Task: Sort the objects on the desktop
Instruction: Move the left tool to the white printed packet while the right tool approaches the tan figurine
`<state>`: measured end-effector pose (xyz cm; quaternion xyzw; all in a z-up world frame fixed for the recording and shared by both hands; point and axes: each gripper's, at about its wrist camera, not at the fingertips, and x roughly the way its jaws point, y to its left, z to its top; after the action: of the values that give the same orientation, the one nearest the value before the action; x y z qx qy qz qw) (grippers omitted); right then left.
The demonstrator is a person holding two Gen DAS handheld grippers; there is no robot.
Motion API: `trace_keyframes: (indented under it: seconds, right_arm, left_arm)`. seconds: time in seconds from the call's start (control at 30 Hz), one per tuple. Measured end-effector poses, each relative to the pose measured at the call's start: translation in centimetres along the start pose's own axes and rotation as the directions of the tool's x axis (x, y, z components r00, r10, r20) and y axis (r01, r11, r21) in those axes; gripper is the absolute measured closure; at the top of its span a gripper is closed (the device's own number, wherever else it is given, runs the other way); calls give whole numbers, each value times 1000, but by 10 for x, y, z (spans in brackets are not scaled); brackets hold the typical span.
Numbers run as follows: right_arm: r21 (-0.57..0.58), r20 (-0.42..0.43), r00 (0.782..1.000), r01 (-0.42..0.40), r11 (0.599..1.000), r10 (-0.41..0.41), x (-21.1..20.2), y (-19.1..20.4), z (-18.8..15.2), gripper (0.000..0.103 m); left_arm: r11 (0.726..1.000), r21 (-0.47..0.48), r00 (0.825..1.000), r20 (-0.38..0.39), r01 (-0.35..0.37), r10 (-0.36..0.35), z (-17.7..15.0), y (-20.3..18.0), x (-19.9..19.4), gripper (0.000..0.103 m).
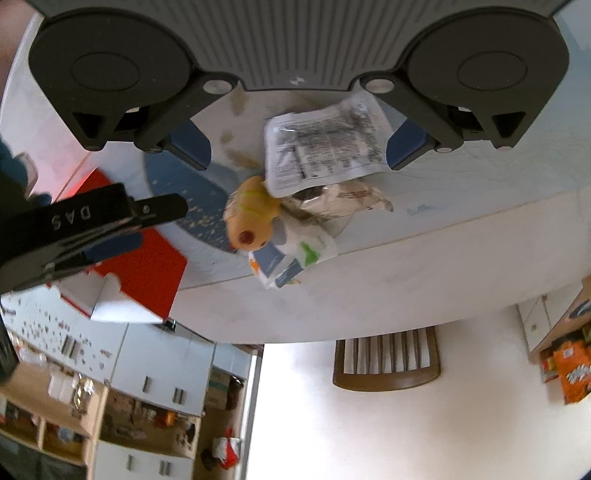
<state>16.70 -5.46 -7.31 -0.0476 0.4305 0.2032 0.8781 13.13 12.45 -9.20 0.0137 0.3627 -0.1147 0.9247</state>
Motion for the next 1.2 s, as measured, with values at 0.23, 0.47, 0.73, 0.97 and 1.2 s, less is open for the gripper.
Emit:
trace_keyframes:
  seconds: [0.23, 0.47, 0.73, 0.97, 1.2]
  right_arm:
    - [1, -35, 999, 3, 1000, -3, 23, 11, 6, 25]
    - [16, -50, 999, 14, 1000, -13, 41, 18, 14, 25]
    - [18, -62, 998, 22, 1000, -21, 59, 24, 21, 25]
    - [10, -72, 997, 32, 999, -31, 70, 27, 24, 25]
    - [6, -79, 996, 36, 999, -35, 80, 29, 26, 26]
  left_arm:
    - [989, 140, 999, -28, 44, -41, -5, 12, 24, 1]
    - [962, 265, 998, -29, 63, -57, -10, 13, 46, 1]
    - [946, 307, 994, -61, 105, -90, -17, 16, 66, 1]
    - [942, 311, 991, -79, 124, -105, -22, 17, 70, 1]
    - [943, 312, 992, -84, 119, -97, -27, 15, 71, 3]
